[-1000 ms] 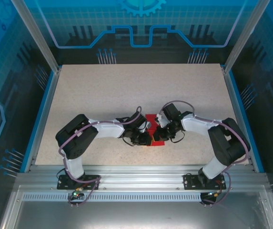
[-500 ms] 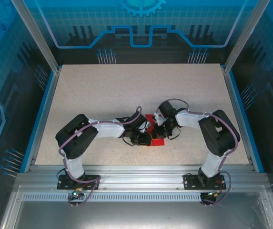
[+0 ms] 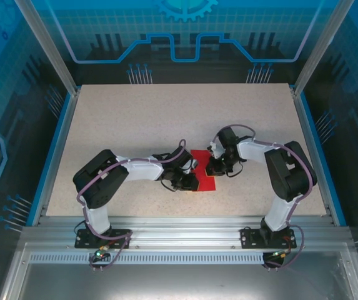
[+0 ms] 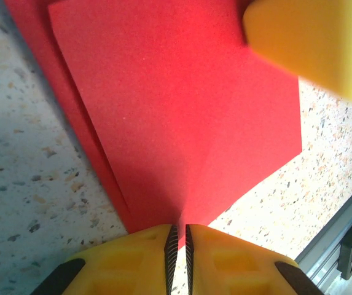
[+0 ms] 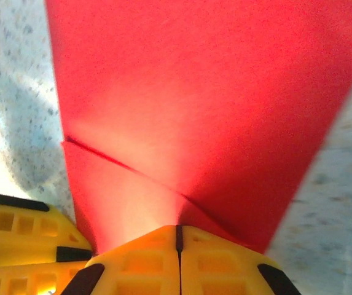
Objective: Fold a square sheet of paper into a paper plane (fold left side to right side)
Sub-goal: Fold the triangle a second time at the center of the table.
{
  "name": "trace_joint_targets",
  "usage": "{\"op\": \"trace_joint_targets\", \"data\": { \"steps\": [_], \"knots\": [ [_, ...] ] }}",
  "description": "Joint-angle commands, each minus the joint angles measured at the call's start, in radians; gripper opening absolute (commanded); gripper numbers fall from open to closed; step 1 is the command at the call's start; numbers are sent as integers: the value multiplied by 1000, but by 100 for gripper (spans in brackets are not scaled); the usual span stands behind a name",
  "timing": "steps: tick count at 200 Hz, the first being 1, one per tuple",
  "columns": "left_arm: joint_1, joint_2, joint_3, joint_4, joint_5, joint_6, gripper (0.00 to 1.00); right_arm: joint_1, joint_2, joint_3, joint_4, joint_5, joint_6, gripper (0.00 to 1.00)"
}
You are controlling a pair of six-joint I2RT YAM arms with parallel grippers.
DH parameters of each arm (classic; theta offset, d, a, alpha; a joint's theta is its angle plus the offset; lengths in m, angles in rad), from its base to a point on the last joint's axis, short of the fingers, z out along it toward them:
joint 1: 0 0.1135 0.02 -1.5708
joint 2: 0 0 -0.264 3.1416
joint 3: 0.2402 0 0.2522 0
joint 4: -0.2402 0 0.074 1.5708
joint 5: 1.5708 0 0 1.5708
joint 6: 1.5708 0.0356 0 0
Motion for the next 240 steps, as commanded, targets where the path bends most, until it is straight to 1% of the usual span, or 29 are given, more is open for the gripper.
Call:
{"op": "trace_joint_targets", "data": {
  "steps": [1,42,132,168,211,232,240],
  "knots": [
    [-3,47,-36,-135,-78,-6,19,-39,26,31,-25,26,-32,6],
    [-3,40,-48,-124,-75,-12,19,-79,42,58,-37,33,-48,6],
    [-10,-40,-130,-108,-45,-31,28,-81,63,60,-37,29,-51,6],
    [-4,-95,-144,-125,-50,-28,33,-81,43,61,-24,10,-51,6],
    [33,-215,-110,-147,-27,3,43,-97,-64,51,17,-27,-32,19],
    [67,-271,-94,-148,-20,13,47,-111,-133,28,19,-20,-31,29],
    [81,-280,-94,-138,-12,19,48,-114,-154,13,25,-23,-30,31]
  ]
}}
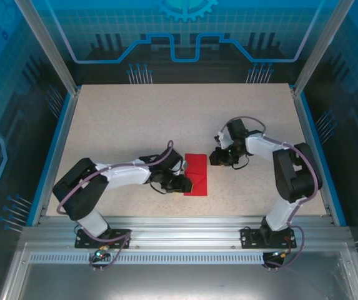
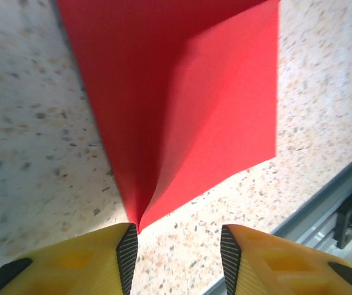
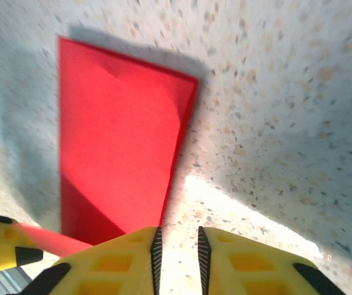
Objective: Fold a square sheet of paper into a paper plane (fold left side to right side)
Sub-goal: Fold the triangle a second time at the center of the table, then turn over the paper at the center of the table.
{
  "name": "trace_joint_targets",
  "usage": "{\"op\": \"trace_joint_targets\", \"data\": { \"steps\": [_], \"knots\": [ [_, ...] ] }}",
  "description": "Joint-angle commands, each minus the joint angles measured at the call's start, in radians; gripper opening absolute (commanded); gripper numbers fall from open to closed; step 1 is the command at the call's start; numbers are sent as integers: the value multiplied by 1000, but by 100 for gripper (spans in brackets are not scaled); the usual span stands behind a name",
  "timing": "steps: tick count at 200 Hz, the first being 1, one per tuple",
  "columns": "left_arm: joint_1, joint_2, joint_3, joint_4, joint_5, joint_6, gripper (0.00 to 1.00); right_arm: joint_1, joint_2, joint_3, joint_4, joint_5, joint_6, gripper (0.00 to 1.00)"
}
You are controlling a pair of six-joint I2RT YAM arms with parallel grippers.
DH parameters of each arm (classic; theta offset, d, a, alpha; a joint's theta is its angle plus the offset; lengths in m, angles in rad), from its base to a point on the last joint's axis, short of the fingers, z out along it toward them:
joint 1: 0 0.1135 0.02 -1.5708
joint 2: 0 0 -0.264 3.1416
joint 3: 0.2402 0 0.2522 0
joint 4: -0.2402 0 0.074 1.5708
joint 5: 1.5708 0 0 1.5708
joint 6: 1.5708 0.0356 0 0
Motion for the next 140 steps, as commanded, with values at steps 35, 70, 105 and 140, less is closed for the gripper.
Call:
{"op": "trace_joint_targets", "data": {
  "steps": [35,70,105,140],
  "knots": [
    [65,-11,58,-1,59,81,50,-30,-172,-108,72,-75,24,45],
    [64,76,119,14,85,108,49,-23,-201,-183,101,-122,40,51],
    [64,140,164,-3,59,124,24,-6,-198,-220,107,-149,41,51],
    [77,103,126,14,3,97,11,15,-192,-249,140,-190,58,54]
  ]
}}
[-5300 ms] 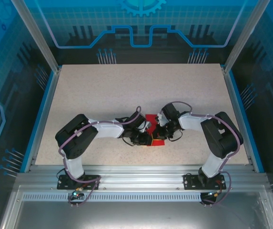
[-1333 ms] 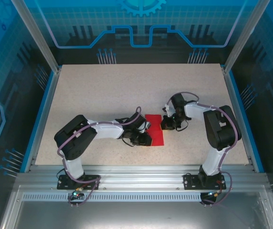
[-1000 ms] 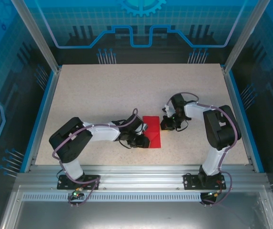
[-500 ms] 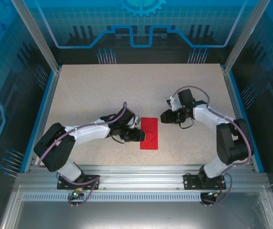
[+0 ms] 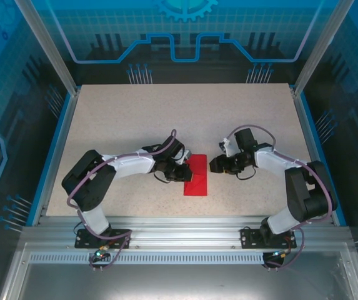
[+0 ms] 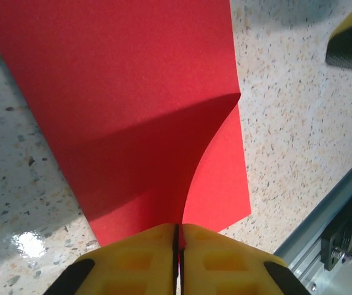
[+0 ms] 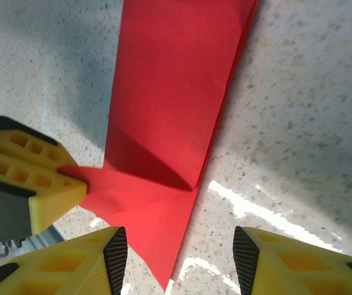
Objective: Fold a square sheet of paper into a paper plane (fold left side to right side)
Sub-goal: Turn over the paper at the center of the table.
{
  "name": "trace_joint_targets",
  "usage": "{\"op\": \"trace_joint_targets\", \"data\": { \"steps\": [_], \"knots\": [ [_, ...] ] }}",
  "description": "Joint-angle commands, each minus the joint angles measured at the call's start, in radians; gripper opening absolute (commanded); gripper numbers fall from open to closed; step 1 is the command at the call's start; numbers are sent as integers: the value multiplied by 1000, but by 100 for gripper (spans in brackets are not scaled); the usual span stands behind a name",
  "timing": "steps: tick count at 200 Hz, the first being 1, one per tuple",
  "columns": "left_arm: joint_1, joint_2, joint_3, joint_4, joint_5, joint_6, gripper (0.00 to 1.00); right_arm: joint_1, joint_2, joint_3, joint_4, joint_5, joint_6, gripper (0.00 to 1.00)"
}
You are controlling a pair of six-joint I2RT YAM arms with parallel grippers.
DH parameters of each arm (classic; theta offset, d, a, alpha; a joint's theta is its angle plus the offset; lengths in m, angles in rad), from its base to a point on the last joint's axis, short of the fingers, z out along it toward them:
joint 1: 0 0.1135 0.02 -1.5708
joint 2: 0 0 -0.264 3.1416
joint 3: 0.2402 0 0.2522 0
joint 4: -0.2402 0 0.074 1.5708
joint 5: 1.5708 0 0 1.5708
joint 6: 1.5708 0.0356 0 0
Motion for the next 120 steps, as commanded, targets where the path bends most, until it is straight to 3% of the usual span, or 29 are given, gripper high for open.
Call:
{"op": "trace_joint_targets", "data": {
  "steps": [1,86,120],
  "knots": [
    [15,-27,-15,7,-36,-5,11,22,-6,-25,34,-63,19,55],
    [32,-54,-58,31,-54,-29,12,113,106,35,117,-101,75,55],
    [33,-55,-62,31,-63,-31,14,147,171,85,141,-124,98,45]
  ]
}}
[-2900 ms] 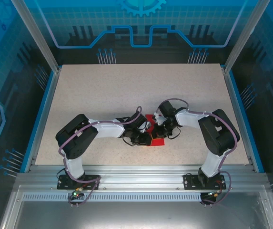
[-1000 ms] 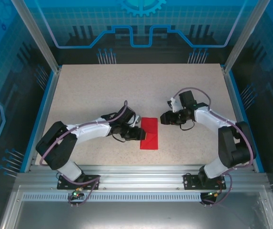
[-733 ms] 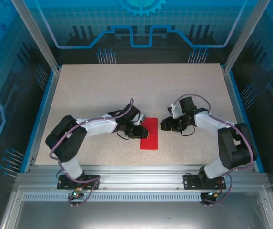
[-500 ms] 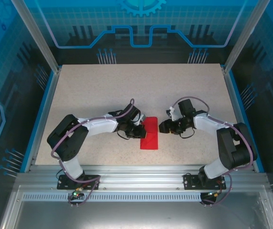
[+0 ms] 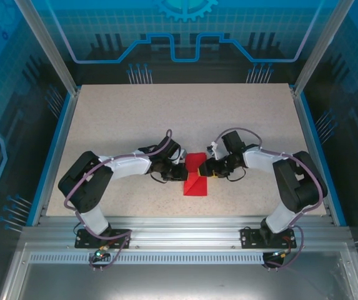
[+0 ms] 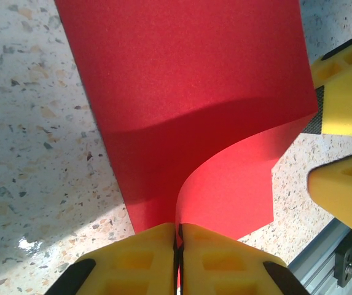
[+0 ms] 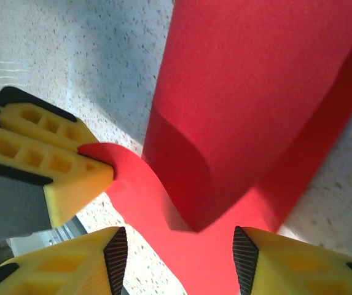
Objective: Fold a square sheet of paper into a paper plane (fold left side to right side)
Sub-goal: Turn over the paper at the center of the table.
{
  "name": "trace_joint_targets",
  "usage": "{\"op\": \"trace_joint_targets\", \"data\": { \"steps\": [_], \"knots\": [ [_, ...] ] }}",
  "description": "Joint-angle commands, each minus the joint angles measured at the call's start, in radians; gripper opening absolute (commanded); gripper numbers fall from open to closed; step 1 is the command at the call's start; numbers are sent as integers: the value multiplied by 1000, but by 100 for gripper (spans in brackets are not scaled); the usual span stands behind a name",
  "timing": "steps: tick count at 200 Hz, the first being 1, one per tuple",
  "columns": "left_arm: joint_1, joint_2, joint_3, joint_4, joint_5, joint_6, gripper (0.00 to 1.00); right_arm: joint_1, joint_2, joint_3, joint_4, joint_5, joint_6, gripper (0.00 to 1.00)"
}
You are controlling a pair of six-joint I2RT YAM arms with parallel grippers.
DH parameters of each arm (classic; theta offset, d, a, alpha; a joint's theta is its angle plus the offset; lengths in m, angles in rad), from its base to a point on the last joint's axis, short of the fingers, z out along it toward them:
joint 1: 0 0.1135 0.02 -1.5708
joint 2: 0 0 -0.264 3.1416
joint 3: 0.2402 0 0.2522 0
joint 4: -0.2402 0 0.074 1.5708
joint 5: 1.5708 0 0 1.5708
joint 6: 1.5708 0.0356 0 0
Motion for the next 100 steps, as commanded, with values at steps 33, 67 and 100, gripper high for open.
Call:
{"op": "trace_joint_targets", "data": {
  "steps": [33,67,100],
  "knots": [
    [9,-62,-50,65,-57,-45,18,47,69,56,67,-68,52,25],
    [10,-163,-117,171,-112,-67,38,33,17,48,52,-48,38,4],
    [13,-297,-186,296,-122,-61,58,24,-39,49,49,-50,16,0]
  ]
}}
